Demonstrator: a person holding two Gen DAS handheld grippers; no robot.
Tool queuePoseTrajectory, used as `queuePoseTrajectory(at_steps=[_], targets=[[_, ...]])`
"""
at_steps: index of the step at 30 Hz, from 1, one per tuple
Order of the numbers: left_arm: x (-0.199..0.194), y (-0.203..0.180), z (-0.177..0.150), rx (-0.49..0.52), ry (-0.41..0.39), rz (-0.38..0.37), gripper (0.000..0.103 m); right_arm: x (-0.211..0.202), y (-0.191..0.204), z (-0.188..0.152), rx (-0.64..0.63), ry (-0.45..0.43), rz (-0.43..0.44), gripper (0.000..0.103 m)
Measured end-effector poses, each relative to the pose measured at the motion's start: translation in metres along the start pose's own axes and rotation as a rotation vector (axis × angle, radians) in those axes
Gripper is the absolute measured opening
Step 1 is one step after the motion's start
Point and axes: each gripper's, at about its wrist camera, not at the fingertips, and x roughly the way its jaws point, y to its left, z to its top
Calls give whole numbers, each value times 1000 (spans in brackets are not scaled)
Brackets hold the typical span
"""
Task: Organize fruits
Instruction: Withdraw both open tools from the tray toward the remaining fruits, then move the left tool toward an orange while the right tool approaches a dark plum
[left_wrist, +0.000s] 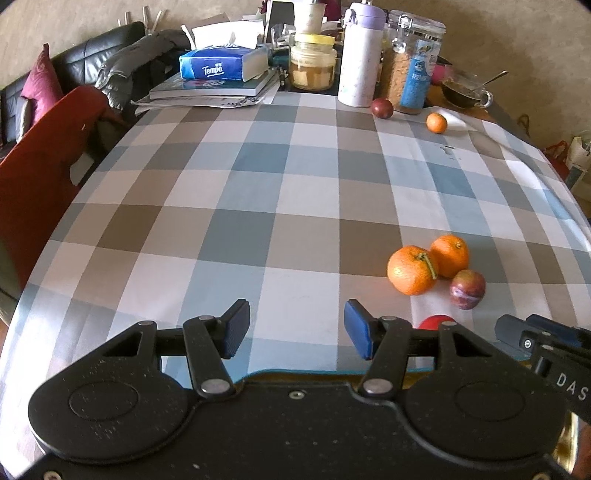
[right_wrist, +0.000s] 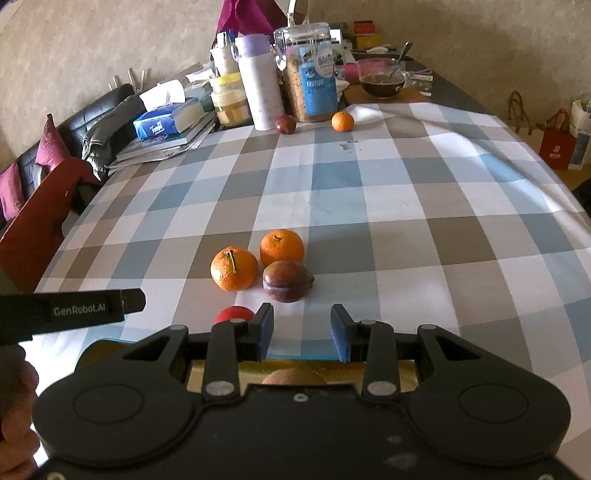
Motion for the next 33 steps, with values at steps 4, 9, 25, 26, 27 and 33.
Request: queuePoseTrajectory(at_steps=[4, 9, 25, 26, 27, 33], targets=[[4, 1, 3, -1, -10, 16, 62, 9, 1, 3, 8, 14, 3, 37], [10, 0, 7, -8, -7, 16, 62, 16, 1, 4, 13, 24, -4, 37], [23, -8, 15, -34, 1, 13, 62, 35, 0, 10, 4, 9, -1, 37], [24, -10, 16, -34, -1, 12, 62, 36, 0, 10, 3, 4, -1, 37], [25, -12, 17, -35, -3, 11, 62, 37, 0, 10, 2, 0, 0, 37], [36, -25, 25, -52, -16, 1, 62, 45, 5, 13, -33, -10, 11, 37]])
